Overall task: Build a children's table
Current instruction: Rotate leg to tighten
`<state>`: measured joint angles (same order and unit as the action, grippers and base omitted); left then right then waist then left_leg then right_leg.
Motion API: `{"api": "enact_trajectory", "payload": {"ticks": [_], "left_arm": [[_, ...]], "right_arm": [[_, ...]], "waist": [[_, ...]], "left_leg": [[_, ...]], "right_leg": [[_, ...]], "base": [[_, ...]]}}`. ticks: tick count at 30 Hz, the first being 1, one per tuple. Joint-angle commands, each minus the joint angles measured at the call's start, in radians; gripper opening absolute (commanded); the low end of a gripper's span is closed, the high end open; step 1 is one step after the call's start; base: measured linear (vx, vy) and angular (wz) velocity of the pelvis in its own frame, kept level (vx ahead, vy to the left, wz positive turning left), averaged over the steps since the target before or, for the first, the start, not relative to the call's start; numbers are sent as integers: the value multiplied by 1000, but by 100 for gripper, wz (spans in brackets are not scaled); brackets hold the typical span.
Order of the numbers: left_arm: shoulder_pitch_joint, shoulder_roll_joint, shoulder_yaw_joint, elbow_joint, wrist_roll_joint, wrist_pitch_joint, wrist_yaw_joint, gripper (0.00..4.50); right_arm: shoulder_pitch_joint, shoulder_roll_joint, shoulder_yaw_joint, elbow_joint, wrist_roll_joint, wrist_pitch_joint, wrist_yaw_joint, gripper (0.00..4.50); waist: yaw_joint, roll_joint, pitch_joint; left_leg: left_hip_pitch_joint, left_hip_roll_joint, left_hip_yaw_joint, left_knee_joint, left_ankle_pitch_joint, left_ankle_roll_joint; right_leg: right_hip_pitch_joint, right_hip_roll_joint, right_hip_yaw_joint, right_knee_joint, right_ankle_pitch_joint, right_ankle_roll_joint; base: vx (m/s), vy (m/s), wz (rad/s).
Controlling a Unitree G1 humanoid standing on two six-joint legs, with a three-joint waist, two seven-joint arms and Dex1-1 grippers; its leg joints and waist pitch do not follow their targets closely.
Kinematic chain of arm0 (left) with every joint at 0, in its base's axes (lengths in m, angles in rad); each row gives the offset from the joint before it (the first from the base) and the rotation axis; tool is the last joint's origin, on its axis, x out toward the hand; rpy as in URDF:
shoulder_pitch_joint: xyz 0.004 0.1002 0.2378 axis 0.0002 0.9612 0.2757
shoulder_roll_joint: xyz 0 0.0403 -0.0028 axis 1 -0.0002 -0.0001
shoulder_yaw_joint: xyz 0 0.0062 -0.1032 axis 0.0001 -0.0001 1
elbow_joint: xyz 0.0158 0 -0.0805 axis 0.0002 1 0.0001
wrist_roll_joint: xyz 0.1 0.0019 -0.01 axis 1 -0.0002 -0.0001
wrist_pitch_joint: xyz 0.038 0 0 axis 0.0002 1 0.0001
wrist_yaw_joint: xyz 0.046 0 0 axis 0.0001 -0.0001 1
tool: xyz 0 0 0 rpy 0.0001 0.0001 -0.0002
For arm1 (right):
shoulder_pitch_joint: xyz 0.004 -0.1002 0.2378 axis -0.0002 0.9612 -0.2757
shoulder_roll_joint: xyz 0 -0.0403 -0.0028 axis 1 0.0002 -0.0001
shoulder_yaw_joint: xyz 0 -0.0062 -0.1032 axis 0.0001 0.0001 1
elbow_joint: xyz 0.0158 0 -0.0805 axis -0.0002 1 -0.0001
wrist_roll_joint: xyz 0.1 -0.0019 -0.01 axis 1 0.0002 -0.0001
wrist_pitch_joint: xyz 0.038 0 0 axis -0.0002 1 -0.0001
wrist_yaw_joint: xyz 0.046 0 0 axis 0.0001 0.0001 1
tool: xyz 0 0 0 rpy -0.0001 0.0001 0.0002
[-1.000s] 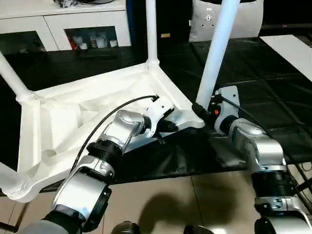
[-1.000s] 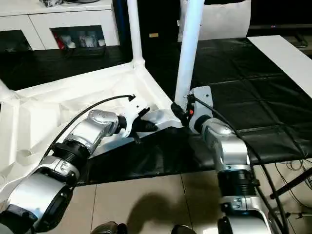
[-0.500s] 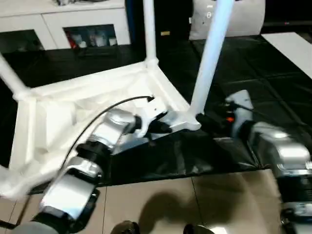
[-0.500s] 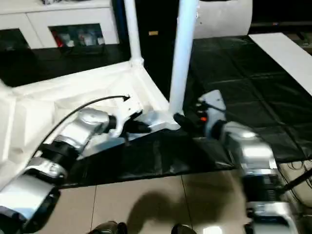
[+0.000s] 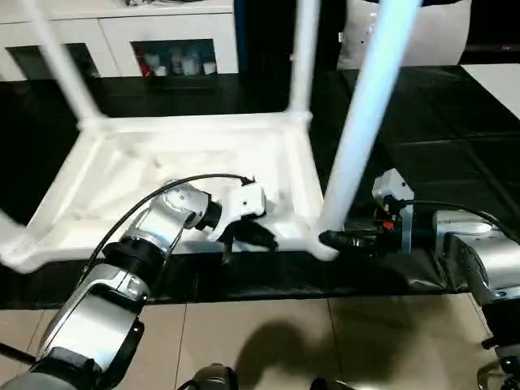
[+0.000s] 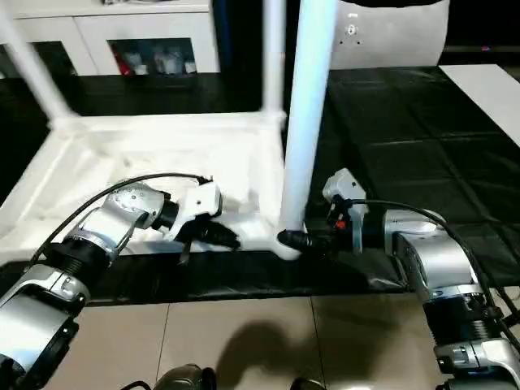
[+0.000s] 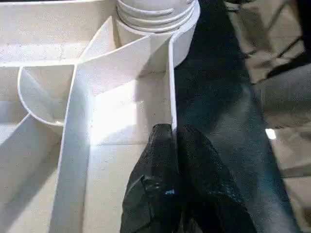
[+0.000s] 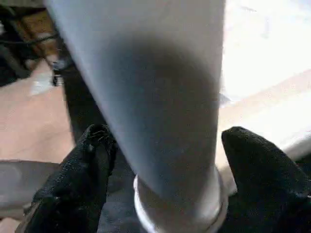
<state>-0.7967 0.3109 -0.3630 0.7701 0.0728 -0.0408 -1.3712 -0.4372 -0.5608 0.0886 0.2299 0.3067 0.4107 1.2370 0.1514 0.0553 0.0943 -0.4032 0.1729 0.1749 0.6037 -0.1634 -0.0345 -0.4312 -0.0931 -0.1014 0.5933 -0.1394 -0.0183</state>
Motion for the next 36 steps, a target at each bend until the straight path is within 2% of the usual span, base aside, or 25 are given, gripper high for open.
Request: {"api": "enact_trajectory", "payload": {"ticks": [1,5,10,12,18,21,22,24,25,26,27,28,30,31,34,36], "left_arm": [[-2,3,-29,-35,2,-20,-40,0],[-8,7,-25,-19,3,-42,-53,0],[-13,9,-20,-12,1,-42,-53,0],[-12,8,-14,-15,-6,-27,-56,0],[-2,-13,21,-39,-45,58,-30,0],[-3,-46,64,-48,-53,152,80,0],[-3,-46,64,-48,-53,152,80,0],[-4,-68,85,-52,-43,211,168,0],[-7,-88,102,-55,-41,248,228,0],[-8,-101,112,-58,-42,272,265,0],[-8,-101,112,-58,-42,272,265,0],[-15,-121,127,-55,-44,300,317,0],[-36,-166,151,-39,-41,348,429,0],[-54,-200,170,-21,-40,373,515,0],[-73,-240,189,-8,-34,391,609,0],[-73,-253,185,-14,-25,400,630,0]], "right_arm": [[-6,-12,19,-12,23,14,36,330],[1,-25,38,-18,39,38,94,299],[3,-29,41,-18,46,51,112,254],[2,-28,39,-17,51,62,111,236],[12,3,13,-47,94,128,60,221],[20,79,-10,-70,74,140,-95,220],[20,79,-10,-70,74,140,-95,218],[1,140,-31,-40,30,151,-244,218],[-16,185,-51,-14,4,155,-349,218],[-27,214,-65,1,-11,159,-414,217],[-27,214,-65,1,-11,159,-414,215],[-42,252,-79,24,-29,166,-494,214],[-81,329,-116,94,-61,179,-670,213],[-114,378,-139,159,-88,170,-797,213],[-148,423,-157,228,-111,132,-912,213],[-159,440,-161,246,-116,112,-947,266]], "waist": [[-3,-23,-85],[-2,-24,-85],[1,-25,-86],[2,-25,-86],[3,-26,-84],[-7,-27,-80],[-11,-26,-79],[-19,-26,-78],[-28,-26,-76],[-42,-29,-76],[-45,-28,-75],[-48,-29,-77],[-64,-25,-80],[-70,-27,-80],[-76,-27,-82],[-75,-26,-84]], "left_leg": [[23,58,-19,-67,-220,93],[24,56,-18,-65,-216,89],[22,57,-18,-65,-203,91],[22,56,-18,-65,-205,90],[22,56,-19,-67,-207,85],[22,53,-21,-70,-223,68],[24,50,-22,-71,-241,59],[21,50,-24,-73,-245,53],[22,50,-25,-74,-256,43],[18,46,-27,-76,-259,30],[20,44,-27,-76,-262,29],[20,42,-26,-75,-261,32],[18,42,-23,-73,-233,40],[20,38,-21,-72,-233,38],[23,35,-18,-70,-226,44],[21,36,-18,-69,-213,53]], "right_leg": [[67,-73,49,-78,-357,-195],[65,-74,50,-82,-384,-182],[66,-73,49,-79,-370,-184],[66,-74,49,-80,-377,-183],[66,-74,48,-81,-400,-180],[63,-73,46,-87,-441,-162],[61,-74,44,-92,-474,-151],[63,-73,44,-94,-489,-136],[59,-74,43,-94,-490,-138],[63,-74,41,-94,-493,-138],[63,-74,39,-97,-504,-133],[64,-73,38,-100,-506,-127],[62,-71,43,-94,-446,-148],[61,-67,40,-95,-437,-154],[63,-67,40,-99,-418,-158],[64,-67,43,-96,-388,-161]], "base": [[0,0,0],[0,0,0],[0,0,0],[0,0,0],[0,0,0],[0,0,0],[0,0,0],[0,0,0],[0,0,0],[0,0,0],[0,0,0],[0,0,0],[0,0,0],[0,0,0],[0,0,0],[0,0,0]]}}
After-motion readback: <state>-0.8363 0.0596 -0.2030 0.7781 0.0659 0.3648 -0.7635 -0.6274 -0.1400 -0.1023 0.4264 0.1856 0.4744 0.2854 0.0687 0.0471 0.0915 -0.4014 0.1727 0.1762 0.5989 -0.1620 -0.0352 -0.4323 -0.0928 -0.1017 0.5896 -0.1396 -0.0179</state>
